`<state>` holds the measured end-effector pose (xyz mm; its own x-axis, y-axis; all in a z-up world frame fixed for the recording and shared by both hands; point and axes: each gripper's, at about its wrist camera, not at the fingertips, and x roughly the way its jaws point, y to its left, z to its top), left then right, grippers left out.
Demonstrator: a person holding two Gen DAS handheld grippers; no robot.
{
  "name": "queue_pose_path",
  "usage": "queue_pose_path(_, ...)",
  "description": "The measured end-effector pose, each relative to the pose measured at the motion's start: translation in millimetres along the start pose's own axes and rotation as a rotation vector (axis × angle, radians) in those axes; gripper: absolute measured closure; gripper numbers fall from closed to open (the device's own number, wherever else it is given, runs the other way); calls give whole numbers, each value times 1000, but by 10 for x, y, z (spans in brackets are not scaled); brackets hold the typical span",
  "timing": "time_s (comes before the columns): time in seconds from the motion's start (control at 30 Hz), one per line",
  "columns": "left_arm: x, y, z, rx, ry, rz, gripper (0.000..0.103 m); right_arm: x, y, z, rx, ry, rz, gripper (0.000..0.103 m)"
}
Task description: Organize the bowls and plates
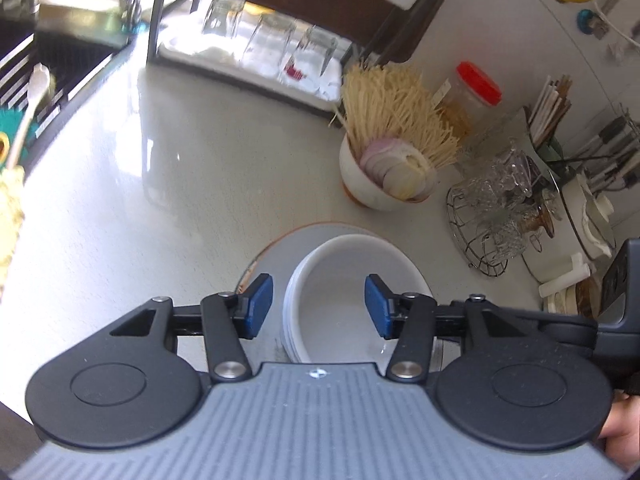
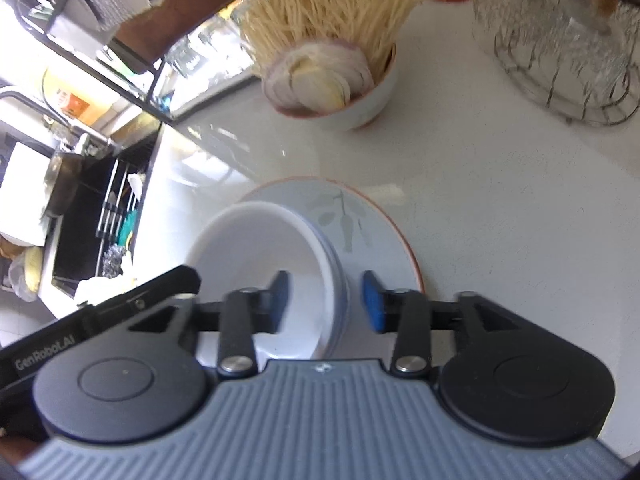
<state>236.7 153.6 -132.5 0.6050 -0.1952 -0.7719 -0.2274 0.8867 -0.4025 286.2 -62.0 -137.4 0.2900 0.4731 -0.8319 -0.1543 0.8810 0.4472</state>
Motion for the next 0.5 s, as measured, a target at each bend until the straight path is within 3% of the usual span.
queue_pose_path(0.1, -73, -17, 42, 29, -1, 1, 46, -77, 63, -30, -52, -38, -20, 51)
queue_pose_path(0.5, -624, -290, 121, 251, -45, -34, 46, -640, 191, -178, 11, -243, -61, 50)
